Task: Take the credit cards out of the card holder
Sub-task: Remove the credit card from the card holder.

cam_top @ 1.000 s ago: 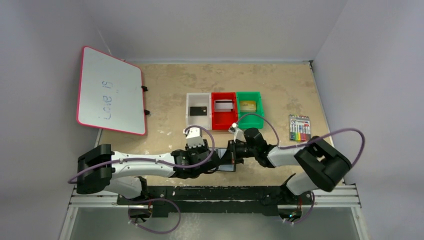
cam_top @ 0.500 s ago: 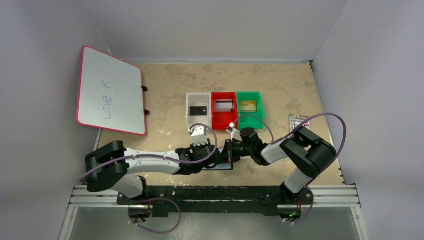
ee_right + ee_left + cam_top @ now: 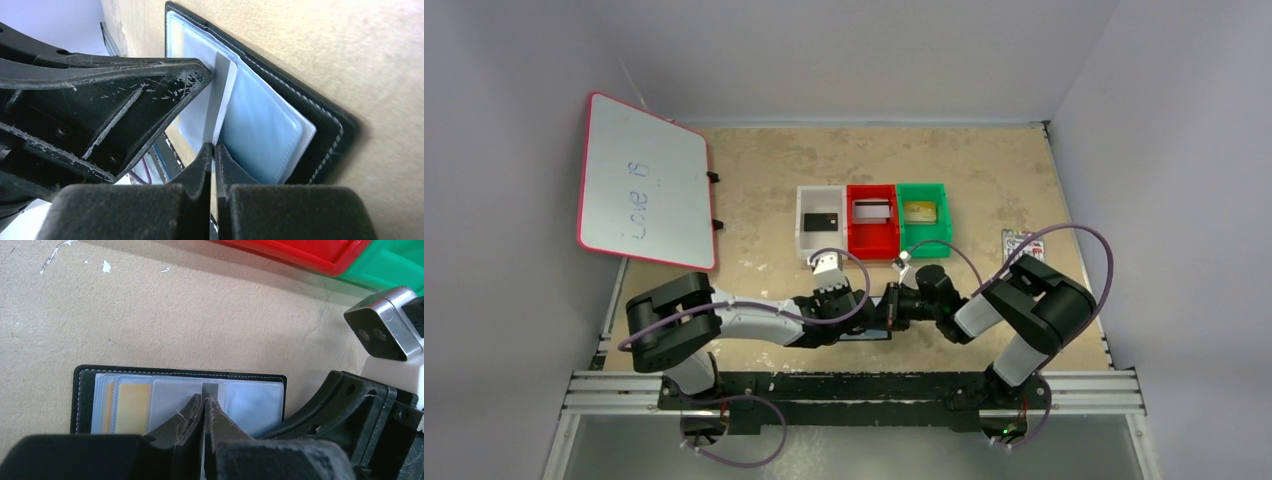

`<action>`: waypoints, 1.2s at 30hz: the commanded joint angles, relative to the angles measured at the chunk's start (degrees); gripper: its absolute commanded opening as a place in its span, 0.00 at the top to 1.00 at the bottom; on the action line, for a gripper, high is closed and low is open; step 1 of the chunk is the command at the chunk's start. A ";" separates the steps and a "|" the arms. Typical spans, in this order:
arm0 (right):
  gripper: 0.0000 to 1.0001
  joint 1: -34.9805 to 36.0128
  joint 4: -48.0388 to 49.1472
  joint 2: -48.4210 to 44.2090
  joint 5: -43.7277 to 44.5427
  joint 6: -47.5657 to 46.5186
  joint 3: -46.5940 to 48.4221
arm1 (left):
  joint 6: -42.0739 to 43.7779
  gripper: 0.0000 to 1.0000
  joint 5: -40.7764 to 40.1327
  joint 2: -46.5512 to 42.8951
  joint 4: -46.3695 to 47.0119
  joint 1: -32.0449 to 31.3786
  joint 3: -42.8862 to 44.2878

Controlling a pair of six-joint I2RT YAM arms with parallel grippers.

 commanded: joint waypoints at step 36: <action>1.00 -0.79 -5.30 -10.35 10.62 6.92 -5.49 | 1.88 0.92 1.87 1.72 -16.46 -2.84 -0.57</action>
